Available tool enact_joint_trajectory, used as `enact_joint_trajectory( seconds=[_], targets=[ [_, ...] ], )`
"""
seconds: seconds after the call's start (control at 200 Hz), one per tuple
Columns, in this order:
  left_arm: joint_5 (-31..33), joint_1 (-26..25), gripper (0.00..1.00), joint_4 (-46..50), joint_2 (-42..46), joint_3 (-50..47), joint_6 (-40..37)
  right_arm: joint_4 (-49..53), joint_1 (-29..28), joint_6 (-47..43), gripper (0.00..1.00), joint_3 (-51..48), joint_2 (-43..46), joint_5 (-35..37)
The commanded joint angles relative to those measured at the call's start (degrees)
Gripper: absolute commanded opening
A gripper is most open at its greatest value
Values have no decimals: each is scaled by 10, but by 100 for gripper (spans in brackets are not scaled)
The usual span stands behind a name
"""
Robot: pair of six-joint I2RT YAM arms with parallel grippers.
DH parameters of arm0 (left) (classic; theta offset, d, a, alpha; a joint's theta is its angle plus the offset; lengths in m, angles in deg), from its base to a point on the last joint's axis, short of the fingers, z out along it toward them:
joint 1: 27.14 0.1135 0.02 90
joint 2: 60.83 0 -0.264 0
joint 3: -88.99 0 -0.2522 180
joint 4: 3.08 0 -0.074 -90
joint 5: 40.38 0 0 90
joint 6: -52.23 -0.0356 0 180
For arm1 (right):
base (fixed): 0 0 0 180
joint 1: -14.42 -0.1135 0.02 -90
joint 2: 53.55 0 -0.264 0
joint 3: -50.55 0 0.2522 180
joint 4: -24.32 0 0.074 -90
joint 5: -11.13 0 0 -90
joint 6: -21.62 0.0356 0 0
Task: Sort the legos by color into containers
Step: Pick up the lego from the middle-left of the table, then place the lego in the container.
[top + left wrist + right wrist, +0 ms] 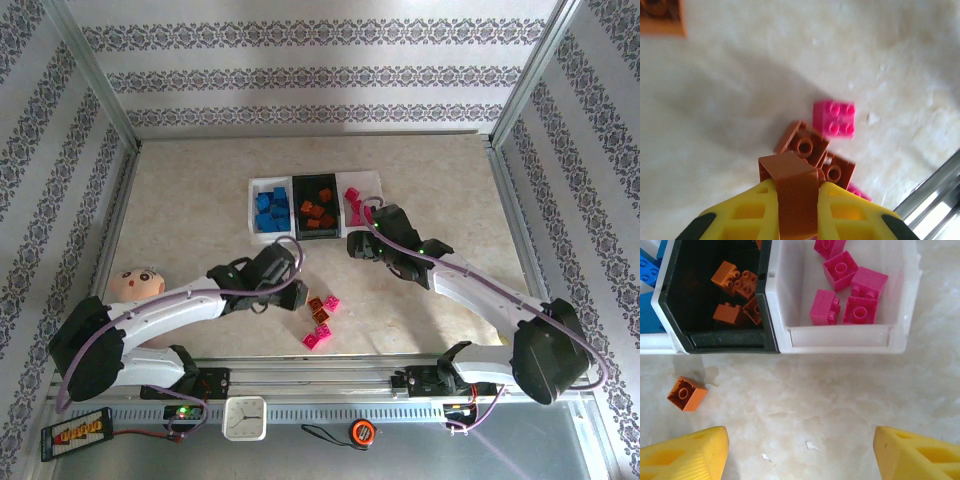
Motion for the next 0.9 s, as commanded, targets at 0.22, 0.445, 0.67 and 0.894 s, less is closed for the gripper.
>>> enact_joint_trajectory(
  seconds=[0.22, 0.445, 0.67, 0.894],
  targets=[
    [31, 119, 18, -20, -197, 254, -76, 31, 2, 22, 77, -69, 81, 4],
    [76, 145, 17, 24, -366, 430, -107, 42, 0, 32, 77, -98, 113, -4],
    [80, 162, 17, 52, -462, 538, -107, 44, -16, 43, 77, -120, 126, -11],
    [58, 171, 39, 52, -478, 566, -84, 44, -33, 39, 78, -123, 124, -22]
  ],
)
